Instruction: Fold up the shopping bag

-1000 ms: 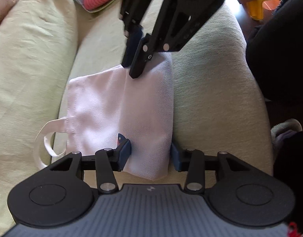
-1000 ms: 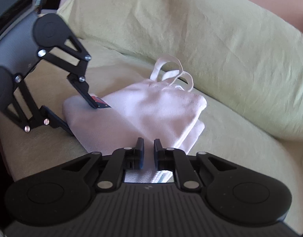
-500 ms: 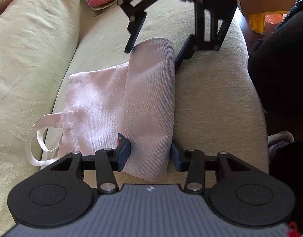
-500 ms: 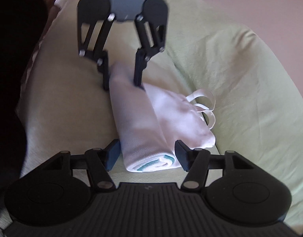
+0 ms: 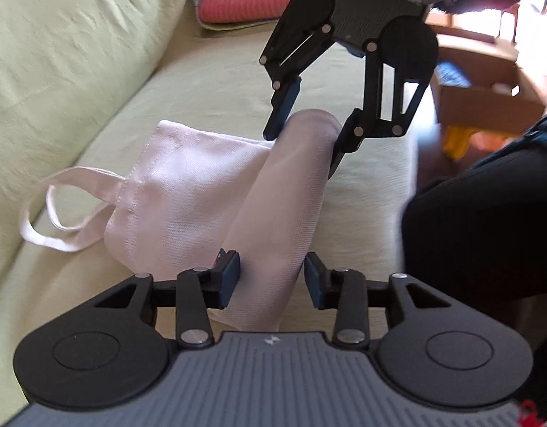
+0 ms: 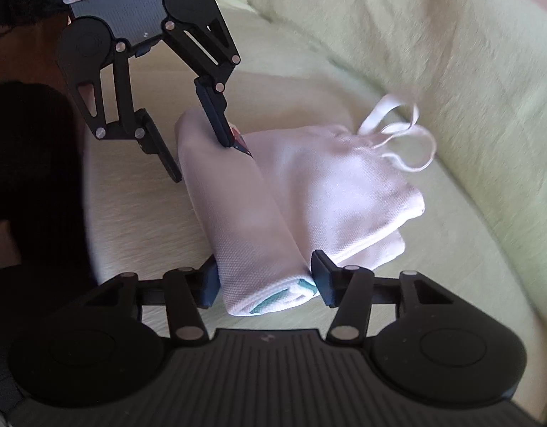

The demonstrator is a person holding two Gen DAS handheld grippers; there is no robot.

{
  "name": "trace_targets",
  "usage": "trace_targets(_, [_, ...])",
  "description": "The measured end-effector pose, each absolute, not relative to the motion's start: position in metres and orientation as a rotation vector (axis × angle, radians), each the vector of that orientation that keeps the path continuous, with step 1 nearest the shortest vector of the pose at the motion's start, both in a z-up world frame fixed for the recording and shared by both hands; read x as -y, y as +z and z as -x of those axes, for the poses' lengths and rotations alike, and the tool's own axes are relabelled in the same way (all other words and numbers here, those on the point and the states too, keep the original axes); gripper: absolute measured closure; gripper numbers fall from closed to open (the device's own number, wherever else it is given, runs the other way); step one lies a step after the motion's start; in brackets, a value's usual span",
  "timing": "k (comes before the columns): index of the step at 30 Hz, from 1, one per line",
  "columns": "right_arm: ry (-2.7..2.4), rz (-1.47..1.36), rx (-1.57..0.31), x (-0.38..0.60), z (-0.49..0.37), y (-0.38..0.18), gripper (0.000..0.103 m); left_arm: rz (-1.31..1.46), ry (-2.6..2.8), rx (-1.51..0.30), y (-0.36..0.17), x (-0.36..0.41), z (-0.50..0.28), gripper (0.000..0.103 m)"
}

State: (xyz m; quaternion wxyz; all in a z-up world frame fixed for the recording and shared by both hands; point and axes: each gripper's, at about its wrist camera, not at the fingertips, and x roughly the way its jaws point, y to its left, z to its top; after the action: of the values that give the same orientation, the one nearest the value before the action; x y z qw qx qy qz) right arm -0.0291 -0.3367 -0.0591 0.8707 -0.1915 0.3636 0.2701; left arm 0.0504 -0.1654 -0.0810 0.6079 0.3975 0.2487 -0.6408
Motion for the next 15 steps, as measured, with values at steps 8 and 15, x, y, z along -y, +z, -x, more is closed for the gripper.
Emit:
trace_targets(8, [0.656, -0.108, -0.949, 0.393, 0.009, -0.060, 0.053, -0.778, -1.440, -0.752, -0.077, 0.173, -0.065, 0.058])
trace_targets(15, [0.646, -0.472, -1.066, 0.434, -0.020, -0.080, 0.054, -0.749, -1.394, -0.780, -0.082, 0.189, -0.084, 0.054])
